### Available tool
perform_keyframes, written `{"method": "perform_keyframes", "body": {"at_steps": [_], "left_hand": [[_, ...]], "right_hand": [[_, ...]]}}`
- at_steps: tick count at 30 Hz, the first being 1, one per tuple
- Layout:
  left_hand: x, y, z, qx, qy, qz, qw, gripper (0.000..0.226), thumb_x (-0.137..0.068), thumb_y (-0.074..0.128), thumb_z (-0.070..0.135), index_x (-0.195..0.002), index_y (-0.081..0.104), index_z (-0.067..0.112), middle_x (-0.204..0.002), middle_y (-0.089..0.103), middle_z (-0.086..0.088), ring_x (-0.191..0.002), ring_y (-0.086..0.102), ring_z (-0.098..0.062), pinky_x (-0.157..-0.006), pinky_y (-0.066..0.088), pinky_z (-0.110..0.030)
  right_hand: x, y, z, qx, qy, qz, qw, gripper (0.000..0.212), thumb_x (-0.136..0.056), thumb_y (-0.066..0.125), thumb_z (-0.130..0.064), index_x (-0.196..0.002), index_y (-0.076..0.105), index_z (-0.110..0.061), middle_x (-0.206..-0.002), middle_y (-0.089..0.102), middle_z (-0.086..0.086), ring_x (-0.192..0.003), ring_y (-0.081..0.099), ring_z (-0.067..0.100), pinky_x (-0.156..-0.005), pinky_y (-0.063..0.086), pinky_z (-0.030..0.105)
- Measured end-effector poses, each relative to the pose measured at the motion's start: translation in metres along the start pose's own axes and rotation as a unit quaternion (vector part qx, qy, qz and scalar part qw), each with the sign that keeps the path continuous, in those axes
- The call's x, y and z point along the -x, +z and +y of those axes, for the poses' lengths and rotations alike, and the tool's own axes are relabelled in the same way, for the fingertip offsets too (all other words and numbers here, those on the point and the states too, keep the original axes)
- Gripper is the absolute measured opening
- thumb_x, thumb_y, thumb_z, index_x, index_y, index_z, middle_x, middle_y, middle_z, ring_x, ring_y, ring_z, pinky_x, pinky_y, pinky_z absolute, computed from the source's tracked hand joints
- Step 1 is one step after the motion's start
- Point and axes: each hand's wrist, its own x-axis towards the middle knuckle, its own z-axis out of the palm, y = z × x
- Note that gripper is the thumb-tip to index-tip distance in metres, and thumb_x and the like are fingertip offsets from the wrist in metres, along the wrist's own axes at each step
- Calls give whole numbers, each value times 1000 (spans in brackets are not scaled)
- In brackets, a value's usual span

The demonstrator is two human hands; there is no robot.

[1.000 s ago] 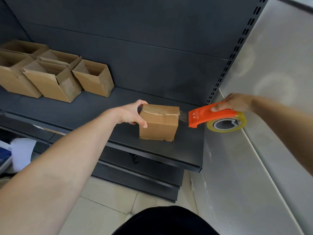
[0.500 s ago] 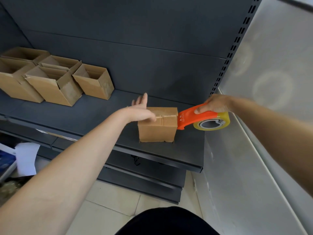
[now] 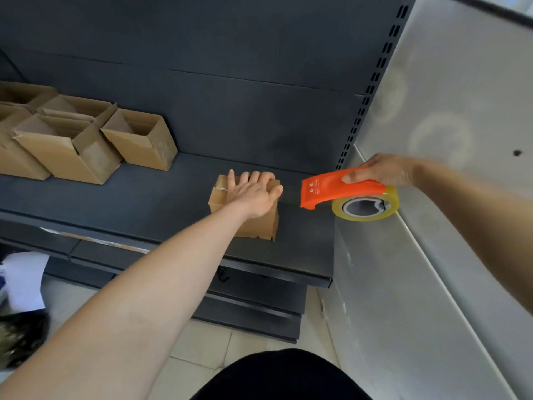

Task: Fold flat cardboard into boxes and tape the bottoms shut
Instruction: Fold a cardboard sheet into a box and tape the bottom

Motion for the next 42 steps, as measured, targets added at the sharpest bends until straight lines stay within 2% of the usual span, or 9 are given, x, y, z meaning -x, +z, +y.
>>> {"method": "perform_keyframes", "body": {"at_steps": [5,10,14,16,20,23,31,37,42], "left_hand": [[-3,-4,0,-16,-4,-51,999,62,-97,9,56,-152,13,30,-161,8,6,-148,-8,-25,-113,-17,-54],[0,-4,0,-19,-5,-50,999,63,-95,2,60,-152,9,34,-161,3,9,-147,-14,-24,-112,-19,-55],[2,-3,0,-12,-5,-48,999,63,-95,-1,61,-152,10,35,-161,5,10,-147,-14,-23,-112,-20,-54],[1,-2,0,-9,-8,-46,999,63,-95,-1,60,-152,9,35,-161,5,10,-147,-15,-22,-112,-20,-53],[0,-1,0,-27,-9,-39,999,60,-97,4,56,-152,8,34,-161,5,8,-147,-13,-23,-112,-19,-54],[-2,0,-1,-33,-10,-34,999,59,-98,6,56,-153,8,33,-161,5,8,-148,-12,-24,-113,-17,-55],[-4,-2,-2,-13,-16,-42,999,58,-98,8,53,-152,9,33,-161,7,9,-148,-11,-24,-113,-17,-55],[7,24,-1,-120,23,-21,992,55,-100,8,45,-153,10,29,-160,14,9,-148,-8,-23,-114,-16,-52],[0,4,-13,-34,42,-72,996,81,-88,43,62,-153,13,25,-160,15,3,-148,-3,-19,-115,-16,-47]], "right_hand": [[12,0,1,-28,-8,2,1000,63,-70,67,-64,-111,68,-16,-102,71,4,-89,67,20,-92,49,35],[23,-9,-2,-27,-27,-9,999,114,-15,63,-91,-103,70,-20,-94,74,1,-86,71,21,-92,52,40],[27,-15,-5,-8,-26,-16,1000,117,-8,61,-92,-100,71,-19,-93,74,2,-86,71,23,-91,52,40],[27,-15,-6,-5,-16,-21,1000,110,-16,63,-90,-99,70,-18,-93,74,3,-86,71,24,-91,52,40],[17,-1,-11,58,22,0,998,70,-63,64,-73,-104,68,-15,-105,69,6,-93,65,26,-94,48,39],[8,20,-22,94,31,8,995,63,-74,62,-67,-107,64,-13,-104,63,6,-93,59,26,-83,44,34],[-2,61,-79,168,5,55,984,53,-76,60,-62,-94,47,-14,-90,52,4,-86,54,27,-72,45,33],[-3,94,-89,235,-28,128,963,49,-82,54,-54,-112,58,-15,-111,63,7,-107,59,29,-89,39,37],[-11,83,-92,224,-18,123,967,58,-82,54,-57,-119,56,-12,-112,62,8,-108,58,30,-91,38,38]]}}
